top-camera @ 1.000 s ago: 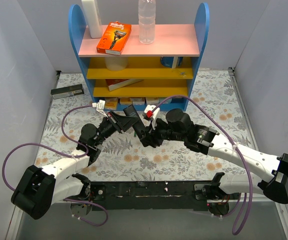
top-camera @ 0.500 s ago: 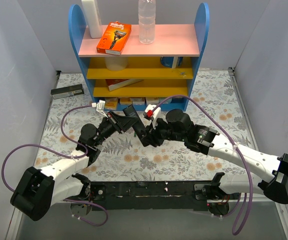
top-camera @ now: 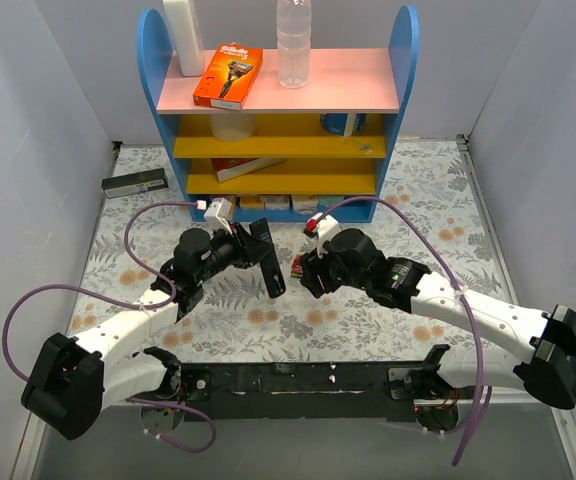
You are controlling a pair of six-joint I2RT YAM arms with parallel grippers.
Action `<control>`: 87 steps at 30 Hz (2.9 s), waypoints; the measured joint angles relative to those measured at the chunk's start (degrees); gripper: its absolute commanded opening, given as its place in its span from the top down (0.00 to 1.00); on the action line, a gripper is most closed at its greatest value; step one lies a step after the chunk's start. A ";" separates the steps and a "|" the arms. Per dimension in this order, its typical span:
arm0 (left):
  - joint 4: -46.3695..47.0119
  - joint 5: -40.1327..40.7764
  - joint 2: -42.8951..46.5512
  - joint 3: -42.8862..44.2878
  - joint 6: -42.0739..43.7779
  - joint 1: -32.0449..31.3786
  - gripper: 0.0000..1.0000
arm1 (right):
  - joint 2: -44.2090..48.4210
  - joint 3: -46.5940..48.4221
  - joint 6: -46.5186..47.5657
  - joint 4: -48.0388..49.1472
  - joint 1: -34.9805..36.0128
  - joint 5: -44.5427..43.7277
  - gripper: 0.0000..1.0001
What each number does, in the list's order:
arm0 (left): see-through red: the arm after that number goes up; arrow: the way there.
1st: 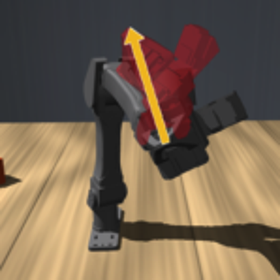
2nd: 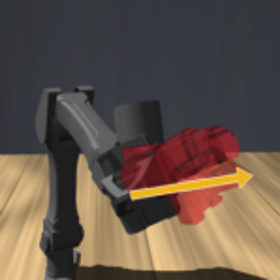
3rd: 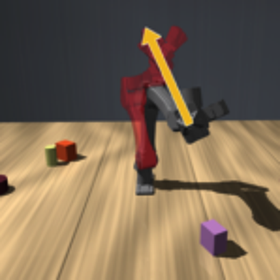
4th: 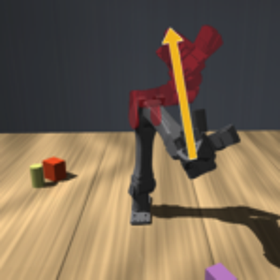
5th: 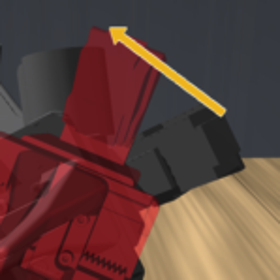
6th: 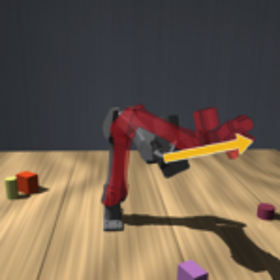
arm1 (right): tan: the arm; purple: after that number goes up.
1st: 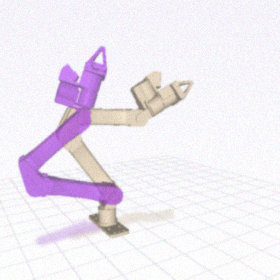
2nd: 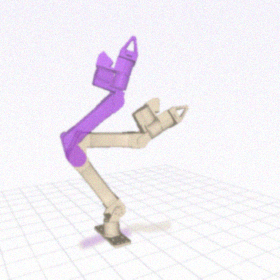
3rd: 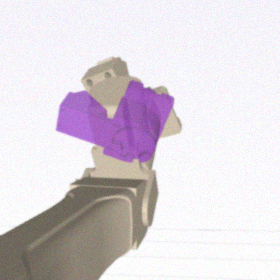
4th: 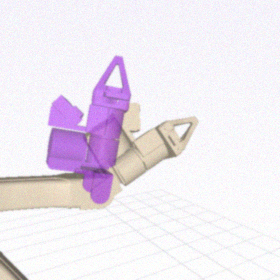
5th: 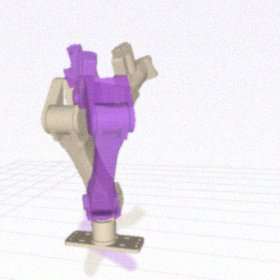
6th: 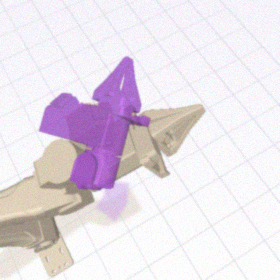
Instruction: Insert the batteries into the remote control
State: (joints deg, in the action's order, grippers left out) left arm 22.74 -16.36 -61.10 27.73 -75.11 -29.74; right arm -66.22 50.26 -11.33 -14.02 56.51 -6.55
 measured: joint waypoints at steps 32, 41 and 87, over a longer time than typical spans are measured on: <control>-50.62 37.75 -30.93 31.93 1.92 -13.94 1.00 | -26.12 -0.46 -11.67 3.52 -6.38 13.25 0.39; -61.11 45.53 -36.09 41.11 0.90 -17.68 1.00 | -27.71 -0.02 -13.99 5.51 -8.31 17.16 0.42; -51.78 35.80 -2.89 20.37 -5.57 -14.73 1.00 | -14.14 -9.53 -42.69 -27.67 -10.01 7.54 0.66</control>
State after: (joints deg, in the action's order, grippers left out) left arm -29.04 19.44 -63.99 48.10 -80.68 -44.47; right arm -80.36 40.73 -54.02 -41.69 46.50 0.99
